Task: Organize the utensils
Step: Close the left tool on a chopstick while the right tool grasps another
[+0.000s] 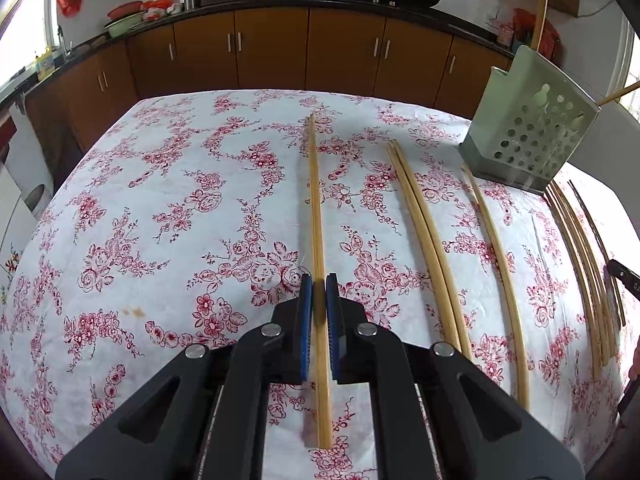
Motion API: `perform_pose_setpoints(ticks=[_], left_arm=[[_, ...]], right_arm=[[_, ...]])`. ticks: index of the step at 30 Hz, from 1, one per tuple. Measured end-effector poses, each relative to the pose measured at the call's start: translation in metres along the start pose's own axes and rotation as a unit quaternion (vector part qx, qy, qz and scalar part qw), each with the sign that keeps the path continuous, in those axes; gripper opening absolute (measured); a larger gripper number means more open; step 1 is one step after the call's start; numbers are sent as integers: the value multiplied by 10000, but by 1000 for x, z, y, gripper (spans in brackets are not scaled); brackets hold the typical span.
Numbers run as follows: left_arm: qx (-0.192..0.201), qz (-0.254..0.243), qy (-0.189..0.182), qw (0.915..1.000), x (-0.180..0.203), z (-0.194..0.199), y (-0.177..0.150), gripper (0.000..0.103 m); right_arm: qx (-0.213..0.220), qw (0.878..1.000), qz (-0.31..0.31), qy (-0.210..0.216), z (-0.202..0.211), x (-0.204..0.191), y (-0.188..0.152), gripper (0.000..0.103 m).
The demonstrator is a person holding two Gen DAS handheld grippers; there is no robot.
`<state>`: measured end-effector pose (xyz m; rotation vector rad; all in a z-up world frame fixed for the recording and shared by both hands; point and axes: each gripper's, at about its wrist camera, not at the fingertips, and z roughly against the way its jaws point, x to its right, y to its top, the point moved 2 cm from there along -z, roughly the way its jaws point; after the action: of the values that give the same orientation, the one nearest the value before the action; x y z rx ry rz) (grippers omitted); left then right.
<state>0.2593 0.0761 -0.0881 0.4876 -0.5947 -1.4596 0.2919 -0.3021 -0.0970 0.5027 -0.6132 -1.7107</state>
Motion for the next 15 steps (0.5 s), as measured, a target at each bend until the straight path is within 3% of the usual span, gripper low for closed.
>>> perform_pose_setpoints(ticks=[15], left_arm=[[12, 81, -27, 10000, -1, 1, -1, 9]], right_arm=[[-8, 10000, 10, -5, 1, 1, -1, 9]])
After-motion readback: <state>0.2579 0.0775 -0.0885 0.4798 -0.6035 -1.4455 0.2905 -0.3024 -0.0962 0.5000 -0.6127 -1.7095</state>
